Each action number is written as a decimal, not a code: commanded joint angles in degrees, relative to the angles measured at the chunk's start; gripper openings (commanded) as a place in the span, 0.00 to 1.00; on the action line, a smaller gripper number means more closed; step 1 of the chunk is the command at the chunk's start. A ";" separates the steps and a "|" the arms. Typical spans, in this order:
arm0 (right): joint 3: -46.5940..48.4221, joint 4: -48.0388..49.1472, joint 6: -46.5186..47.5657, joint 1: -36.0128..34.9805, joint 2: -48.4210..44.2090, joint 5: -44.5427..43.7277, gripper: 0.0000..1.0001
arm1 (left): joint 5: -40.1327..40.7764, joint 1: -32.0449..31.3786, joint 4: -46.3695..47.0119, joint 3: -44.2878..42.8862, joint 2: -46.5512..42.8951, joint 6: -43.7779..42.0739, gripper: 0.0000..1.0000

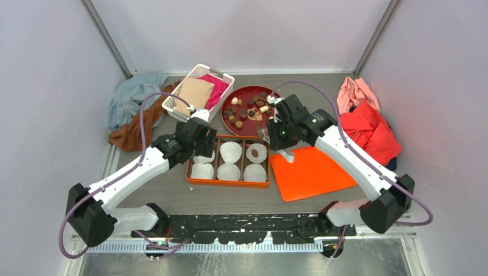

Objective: Pack the chocolate

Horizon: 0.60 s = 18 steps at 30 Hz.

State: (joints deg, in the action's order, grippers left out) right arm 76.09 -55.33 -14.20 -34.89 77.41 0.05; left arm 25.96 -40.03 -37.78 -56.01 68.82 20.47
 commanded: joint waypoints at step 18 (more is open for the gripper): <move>-11.44 -1.63 -6.44 -10.19 -2.45 5.66 0.23 | 1.45 -0.15 0.77 -1.17 -1.84 0.26 0.88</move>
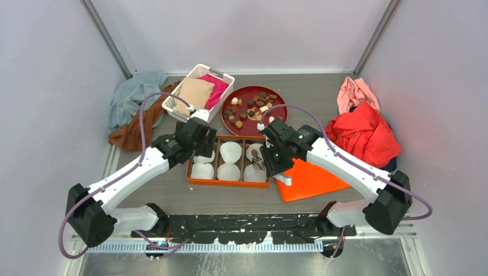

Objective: Pack the chocolate

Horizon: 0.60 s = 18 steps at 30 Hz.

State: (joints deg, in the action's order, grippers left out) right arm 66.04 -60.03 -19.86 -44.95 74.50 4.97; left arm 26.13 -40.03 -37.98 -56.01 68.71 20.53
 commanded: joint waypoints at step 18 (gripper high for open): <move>-2.85 3.54 0.56 -0.53 2.38 2.06 0.44 | 0.97 -0.14 1.12 -1.34 -0.60 0.47 0.88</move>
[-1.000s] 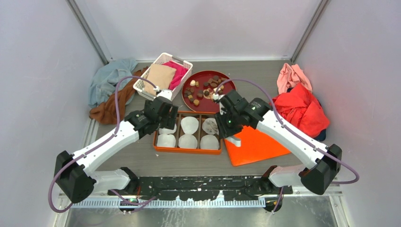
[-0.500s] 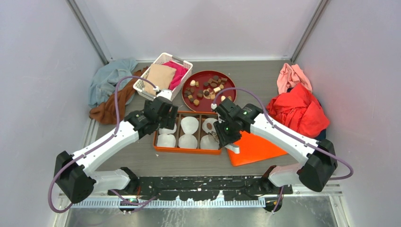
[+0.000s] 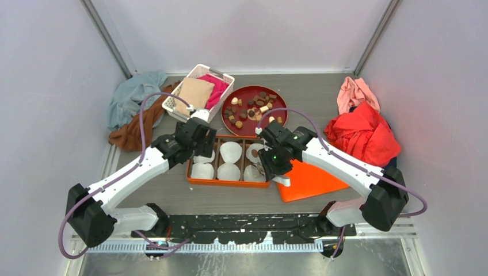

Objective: Pack the chocolate

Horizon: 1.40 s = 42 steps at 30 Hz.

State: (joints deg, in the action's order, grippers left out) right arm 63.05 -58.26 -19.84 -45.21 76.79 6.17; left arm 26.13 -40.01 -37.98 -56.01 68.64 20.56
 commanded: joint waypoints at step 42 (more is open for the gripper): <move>21.86 12.73 5.00 13.11 12.17 -17.65 0.24 | 1.10 -0.16 1.14 -0.96 -1.05 0.54 0.88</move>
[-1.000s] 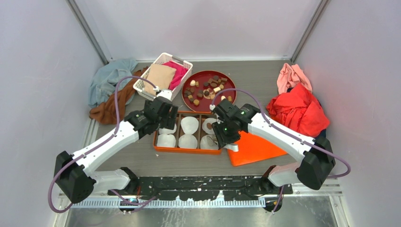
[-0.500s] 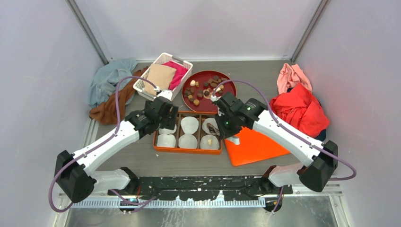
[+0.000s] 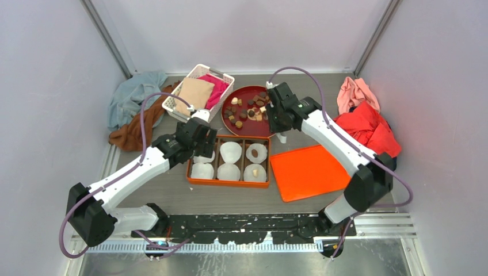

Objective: Pack the chocolate

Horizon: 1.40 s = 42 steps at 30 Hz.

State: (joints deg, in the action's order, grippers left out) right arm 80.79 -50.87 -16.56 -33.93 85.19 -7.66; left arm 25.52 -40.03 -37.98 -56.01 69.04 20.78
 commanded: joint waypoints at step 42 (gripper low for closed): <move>-3.65 8.04 -1.49 8.53 8.09 1.14 0.45 | 0.96 -0.16 1.23 -1.79 1.01 0.49 0.88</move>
State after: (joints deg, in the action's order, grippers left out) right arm 77.34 -44.75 -17.15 -25.12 97.56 -8.45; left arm 25.91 -40.03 -37.98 -56.01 70.17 20.75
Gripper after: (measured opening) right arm 0.453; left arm 0.880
